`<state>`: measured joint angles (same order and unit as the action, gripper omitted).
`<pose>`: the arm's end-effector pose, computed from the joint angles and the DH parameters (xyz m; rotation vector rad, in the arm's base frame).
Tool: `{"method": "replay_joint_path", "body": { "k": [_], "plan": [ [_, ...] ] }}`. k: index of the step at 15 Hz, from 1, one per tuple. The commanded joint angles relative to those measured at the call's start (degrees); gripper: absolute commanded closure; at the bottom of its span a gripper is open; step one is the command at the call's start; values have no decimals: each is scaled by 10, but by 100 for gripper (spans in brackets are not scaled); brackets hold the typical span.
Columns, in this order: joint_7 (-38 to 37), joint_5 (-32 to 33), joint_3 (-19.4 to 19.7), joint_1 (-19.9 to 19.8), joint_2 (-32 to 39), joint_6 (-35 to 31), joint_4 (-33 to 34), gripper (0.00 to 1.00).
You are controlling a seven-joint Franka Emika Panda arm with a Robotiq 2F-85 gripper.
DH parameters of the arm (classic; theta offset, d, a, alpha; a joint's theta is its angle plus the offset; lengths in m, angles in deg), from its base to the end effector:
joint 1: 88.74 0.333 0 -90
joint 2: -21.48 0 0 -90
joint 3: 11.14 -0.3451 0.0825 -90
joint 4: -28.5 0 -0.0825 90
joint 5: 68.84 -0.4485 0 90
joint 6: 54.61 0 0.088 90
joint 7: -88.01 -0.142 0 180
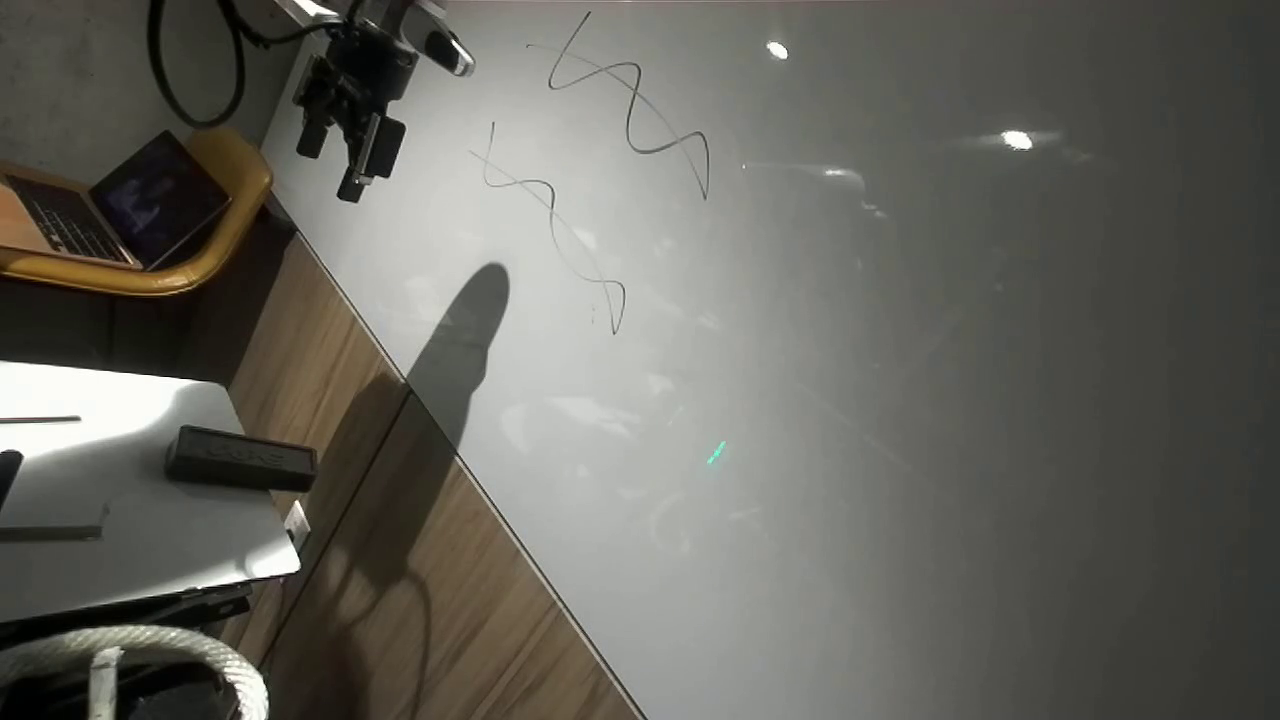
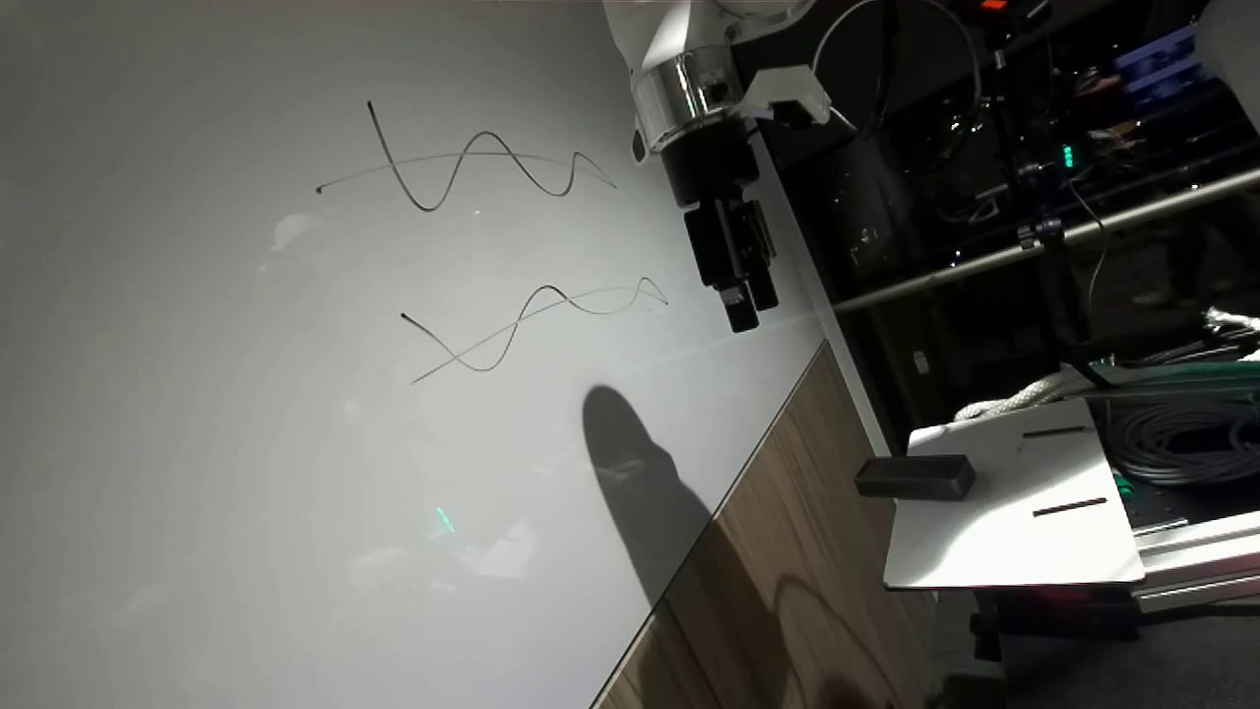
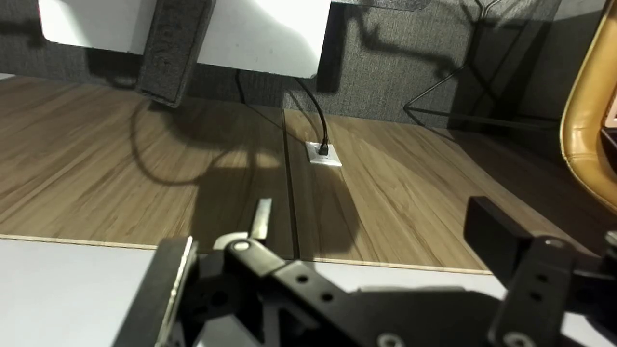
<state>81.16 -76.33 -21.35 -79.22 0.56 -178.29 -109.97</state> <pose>0.4613 0.1746 0.4159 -3.0589 -0.2292 -0.1380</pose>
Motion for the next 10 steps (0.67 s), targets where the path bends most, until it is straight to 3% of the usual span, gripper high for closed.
{"method": "replay_joint_path", "body": {
  "k": [1,10],
  "plan": [
    [0,0,1,1,0,1,1,0],
    [-18,18,0,-12,-12,0,-16,0]
  ]
}}
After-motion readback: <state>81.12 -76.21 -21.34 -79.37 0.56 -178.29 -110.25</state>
